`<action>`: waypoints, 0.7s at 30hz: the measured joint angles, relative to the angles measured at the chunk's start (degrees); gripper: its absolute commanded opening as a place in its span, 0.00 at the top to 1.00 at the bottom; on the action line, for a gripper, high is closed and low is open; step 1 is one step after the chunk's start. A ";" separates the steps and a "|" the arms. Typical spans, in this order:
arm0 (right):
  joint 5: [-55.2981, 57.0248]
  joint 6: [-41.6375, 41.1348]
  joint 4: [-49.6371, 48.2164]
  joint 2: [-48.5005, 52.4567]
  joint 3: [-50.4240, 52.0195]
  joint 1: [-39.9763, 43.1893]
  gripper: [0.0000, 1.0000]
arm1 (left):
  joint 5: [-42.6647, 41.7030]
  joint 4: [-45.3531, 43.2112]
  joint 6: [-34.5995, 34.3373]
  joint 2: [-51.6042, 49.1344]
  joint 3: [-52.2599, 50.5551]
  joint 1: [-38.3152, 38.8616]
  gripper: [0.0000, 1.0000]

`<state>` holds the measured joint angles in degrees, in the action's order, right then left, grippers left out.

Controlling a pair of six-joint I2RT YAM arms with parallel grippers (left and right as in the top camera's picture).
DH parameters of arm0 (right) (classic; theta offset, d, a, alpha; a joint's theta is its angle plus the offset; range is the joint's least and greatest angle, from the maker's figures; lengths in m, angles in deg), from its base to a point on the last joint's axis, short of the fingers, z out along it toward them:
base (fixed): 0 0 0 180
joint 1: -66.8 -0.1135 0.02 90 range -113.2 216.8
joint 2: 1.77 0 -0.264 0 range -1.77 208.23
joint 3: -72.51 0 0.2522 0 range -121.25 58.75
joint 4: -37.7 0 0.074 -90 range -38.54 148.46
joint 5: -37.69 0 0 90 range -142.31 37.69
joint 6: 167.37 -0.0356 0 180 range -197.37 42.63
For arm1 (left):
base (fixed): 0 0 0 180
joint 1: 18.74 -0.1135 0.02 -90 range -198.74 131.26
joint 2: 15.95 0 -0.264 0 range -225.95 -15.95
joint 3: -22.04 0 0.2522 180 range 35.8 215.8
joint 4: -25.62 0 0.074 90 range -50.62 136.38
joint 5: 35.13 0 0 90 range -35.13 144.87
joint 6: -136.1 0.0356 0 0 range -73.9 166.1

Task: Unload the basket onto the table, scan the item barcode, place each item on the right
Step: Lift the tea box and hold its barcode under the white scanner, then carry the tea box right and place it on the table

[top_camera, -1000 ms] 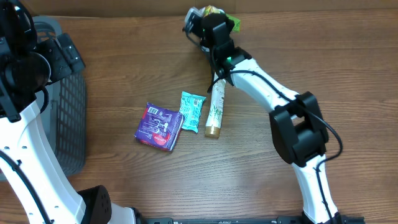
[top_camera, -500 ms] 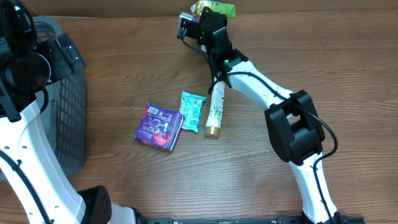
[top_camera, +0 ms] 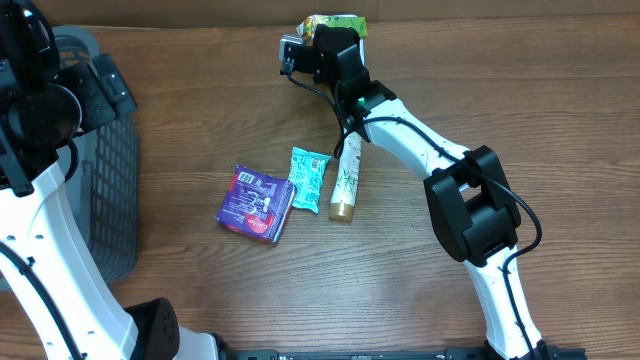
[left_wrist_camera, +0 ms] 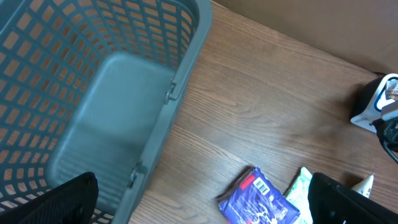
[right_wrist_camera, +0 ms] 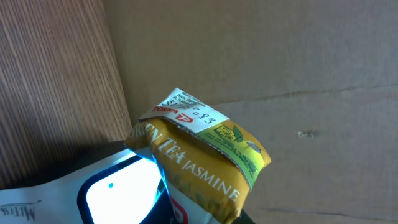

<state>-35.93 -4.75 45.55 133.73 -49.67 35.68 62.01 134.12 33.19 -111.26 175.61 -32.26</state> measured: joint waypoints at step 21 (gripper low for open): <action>-20.96 -43.08 43.01 -34.71 -0.46 3.28 0.96 | 0.00 0.02 0.00 0.00 0.00 -0.02 0.00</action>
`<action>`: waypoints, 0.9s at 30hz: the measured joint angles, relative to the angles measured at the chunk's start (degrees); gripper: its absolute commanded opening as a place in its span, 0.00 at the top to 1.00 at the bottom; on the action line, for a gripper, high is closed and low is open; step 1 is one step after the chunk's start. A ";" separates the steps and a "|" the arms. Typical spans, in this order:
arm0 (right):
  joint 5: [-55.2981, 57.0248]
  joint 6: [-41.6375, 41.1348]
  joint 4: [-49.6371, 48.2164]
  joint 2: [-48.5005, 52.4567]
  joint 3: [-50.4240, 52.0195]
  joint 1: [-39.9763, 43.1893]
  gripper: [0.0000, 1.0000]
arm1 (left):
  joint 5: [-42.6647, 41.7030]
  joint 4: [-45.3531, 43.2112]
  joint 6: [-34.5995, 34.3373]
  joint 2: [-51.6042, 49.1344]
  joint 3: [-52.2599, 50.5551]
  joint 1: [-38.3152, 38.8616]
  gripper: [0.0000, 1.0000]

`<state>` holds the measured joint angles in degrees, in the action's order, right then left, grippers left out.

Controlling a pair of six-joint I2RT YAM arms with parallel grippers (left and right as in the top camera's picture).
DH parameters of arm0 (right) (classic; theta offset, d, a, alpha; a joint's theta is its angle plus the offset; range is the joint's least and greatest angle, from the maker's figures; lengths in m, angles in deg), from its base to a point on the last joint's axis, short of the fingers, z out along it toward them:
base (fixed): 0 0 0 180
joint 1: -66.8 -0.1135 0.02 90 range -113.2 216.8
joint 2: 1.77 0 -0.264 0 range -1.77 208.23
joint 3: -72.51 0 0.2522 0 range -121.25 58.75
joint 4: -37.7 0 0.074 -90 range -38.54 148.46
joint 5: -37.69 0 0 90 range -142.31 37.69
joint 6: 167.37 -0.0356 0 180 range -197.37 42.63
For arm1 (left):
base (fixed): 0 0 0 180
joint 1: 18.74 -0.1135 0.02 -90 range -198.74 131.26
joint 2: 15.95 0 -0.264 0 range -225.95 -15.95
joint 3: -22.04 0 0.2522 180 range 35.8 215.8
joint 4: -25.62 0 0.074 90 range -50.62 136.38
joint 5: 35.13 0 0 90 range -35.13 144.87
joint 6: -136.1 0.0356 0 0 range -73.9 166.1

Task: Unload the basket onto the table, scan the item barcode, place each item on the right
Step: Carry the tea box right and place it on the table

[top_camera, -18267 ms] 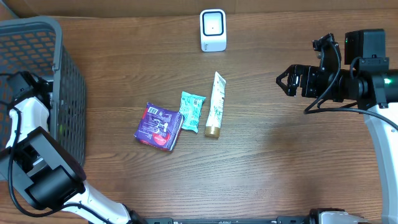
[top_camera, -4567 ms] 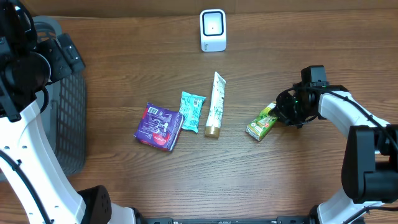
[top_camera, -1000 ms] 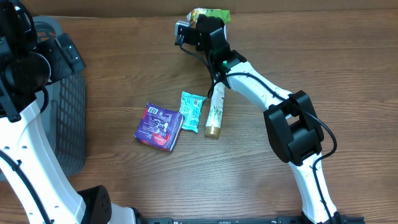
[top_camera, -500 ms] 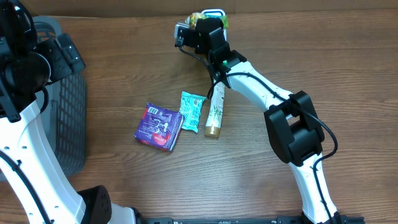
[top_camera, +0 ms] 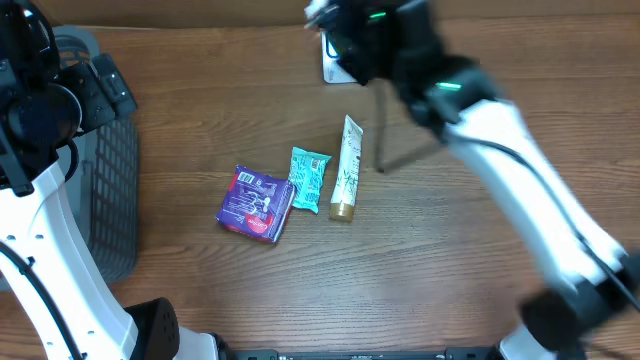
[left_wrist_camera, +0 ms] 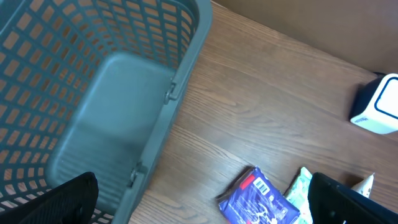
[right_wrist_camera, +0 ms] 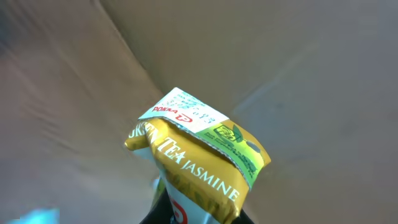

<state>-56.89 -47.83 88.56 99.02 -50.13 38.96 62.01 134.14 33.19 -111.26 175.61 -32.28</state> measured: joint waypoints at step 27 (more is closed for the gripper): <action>-19.82 -50.27 -9.70 -9.31 53.68 56.85 0.95 | 0.00 -0.02 0.00 0.00 0.00 0.02 0.00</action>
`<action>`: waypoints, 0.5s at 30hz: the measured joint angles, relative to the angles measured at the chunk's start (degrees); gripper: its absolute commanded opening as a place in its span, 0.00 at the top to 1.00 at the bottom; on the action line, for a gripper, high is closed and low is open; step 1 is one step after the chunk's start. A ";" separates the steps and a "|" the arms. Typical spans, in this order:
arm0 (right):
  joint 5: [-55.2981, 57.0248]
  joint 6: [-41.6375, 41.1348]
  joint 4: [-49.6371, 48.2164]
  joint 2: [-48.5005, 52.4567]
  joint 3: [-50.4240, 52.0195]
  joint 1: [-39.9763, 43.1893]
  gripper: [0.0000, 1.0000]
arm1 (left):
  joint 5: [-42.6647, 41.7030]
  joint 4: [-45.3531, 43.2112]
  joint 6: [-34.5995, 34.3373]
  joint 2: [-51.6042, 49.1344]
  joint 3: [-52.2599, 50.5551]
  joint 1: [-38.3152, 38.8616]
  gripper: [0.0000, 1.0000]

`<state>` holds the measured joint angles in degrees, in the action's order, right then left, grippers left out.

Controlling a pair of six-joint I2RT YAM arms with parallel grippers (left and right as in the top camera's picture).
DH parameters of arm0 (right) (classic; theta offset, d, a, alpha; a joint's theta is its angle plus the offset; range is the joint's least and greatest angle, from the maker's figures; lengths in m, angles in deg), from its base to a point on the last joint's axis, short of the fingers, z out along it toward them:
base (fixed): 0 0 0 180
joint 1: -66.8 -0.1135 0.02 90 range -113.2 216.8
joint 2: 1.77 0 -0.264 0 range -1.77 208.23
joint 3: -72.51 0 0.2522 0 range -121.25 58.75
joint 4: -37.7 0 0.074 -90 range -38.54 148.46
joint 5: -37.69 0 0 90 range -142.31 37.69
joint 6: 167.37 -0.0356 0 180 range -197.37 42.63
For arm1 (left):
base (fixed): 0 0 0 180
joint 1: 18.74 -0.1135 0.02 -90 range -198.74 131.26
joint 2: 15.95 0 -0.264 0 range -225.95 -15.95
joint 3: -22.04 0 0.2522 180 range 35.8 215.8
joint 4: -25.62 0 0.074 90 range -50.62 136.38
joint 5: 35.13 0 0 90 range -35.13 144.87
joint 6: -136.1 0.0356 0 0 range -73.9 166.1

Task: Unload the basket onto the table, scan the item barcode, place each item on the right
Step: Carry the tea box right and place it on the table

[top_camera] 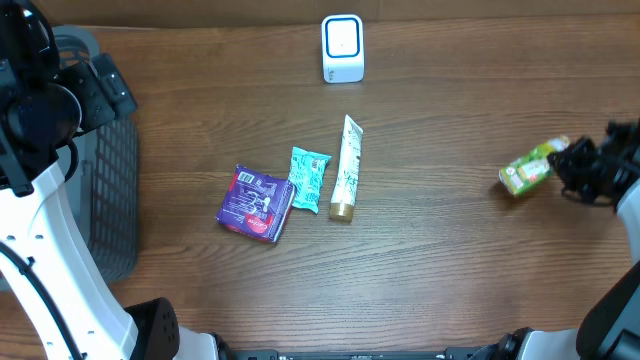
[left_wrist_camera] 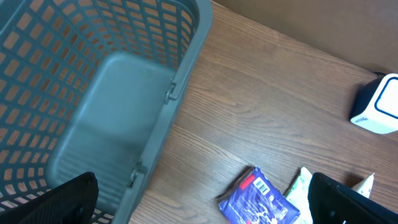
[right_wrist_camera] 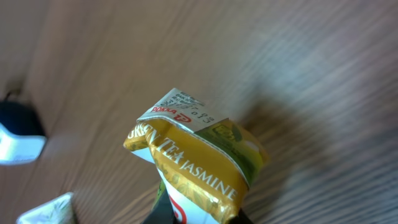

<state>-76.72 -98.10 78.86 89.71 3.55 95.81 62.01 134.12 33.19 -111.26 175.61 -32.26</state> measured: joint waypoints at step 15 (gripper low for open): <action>-9.53 -4.57 -5.03 -0.04 4.46 0.94 0.21 | 0.00 0.02 0.00 0.00 0.00 -0.02 0.00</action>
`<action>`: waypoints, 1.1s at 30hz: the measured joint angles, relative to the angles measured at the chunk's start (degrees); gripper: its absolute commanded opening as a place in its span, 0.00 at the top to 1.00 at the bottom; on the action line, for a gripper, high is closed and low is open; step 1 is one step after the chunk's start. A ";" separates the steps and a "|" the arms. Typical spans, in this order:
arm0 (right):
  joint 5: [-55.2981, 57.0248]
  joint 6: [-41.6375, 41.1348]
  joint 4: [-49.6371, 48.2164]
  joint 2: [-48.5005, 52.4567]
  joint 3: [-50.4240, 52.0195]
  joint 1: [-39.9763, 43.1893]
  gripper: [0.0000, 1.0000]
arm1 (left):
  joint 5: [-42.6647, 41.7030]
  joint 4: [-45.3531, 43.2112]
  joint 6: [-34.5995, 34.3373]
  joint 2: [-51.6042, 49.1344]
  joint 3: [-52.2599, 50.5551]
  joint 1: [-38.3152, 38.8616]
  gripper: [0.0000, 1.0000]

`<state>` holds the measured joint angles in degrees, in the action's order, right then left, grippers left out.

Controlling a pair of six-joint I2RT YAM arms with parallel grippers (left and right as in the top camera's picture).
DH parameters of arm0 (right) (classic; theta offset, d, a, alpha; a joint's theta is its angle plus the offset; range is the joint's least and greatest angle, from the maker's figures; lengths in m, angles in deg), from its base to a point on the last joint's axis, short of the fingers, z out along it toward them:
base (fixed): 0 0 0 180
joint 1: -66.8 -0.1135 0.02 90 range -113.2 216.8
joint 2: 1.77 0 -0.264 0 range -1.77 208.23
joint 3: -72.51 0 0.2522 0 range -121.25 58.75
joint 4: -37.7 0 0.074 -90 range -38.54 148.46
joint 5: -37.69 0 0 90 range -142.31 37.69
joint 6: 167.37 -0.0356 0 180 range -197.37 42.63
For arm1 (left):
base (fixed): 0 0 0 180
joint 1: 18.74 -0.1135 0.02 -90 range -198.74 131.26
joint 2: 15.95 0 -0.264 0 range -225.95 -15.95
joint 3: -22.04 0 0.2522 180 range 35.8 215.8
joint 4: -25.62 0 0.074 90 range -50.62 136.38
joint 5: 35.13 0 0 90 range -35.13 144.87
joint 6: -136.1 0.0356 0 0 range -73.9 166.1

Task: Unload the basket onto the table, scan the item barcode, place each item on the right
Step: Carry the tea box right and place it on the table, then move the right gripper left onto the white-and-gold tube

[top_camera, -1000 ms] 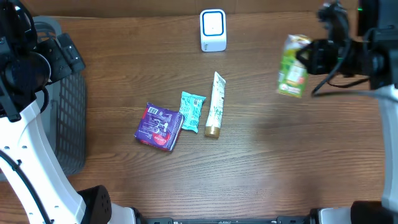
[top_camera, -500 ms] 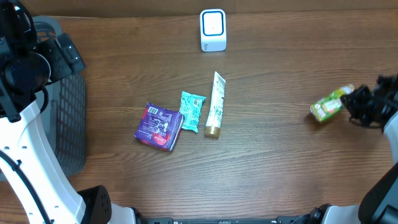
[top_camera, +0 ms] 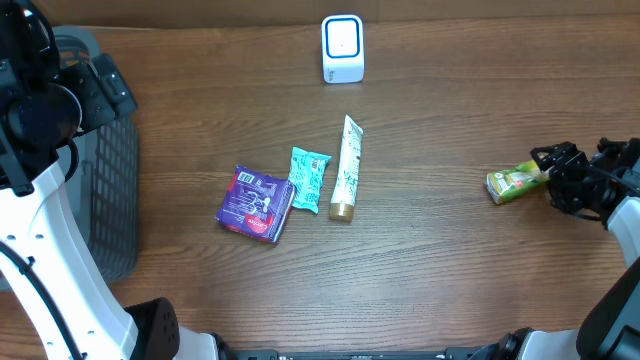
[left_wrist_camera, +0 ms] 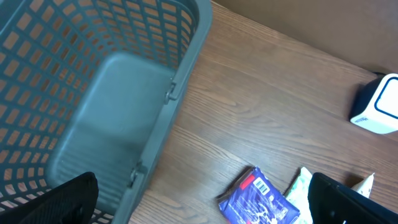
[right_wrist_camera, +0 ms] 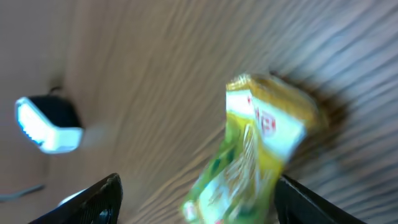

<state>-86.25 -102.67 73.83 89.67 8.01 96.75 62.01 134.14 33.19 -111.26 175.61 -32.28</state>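
The green-and-yellow jasmine tea pack (top_camera: 513, 184) lies on the table at the right, and shows blurred in the right wrist view (right_wrist_camera: 264, 146). My right gripper (top_camera: 550, 178) is open around its right end, fingers spread wide to either side (right_wrist_camera: 199, 202). The white scanner with a blue face (top_camera: 343, 48) stands at the back middle of the table, far from the pack (right_wrist_camera: 46, 124). My left gripper (left_wrist_camera: 202, 199) is open and holds nothing, high over the basket's edge at the left.
A grey mesh basket (top_camera: 112, 190) stands at the left edge. A purple packet (top_camera: 256, 203), a teal packet (top_camera: 309, 178) and a white tube (top_camera: 347, 168) lie side by side in the table's middle.
My right gripper has opened and let go of the tea pack, which now lies lower and flat on the table at the right. The left arm is unchanged.
My right gripper held the tea pack right at the scanner at the back. Then the arm was blurred above the scanner with the pack still held. Then it held the pack far to the right, low over the table, where the pack now lies released.
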 measured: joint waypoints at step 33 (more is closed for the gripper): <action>21.18 -2.80 3.34 4.94 -16.24 -57.99 0.17 | 0.00 0.00 0.00 0.00 0.00 0.02 0.01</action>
<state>-65.07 -105.47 77.18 94.61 -8.23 38.76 62.01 134.14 33.19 -111.26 175.61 -32.26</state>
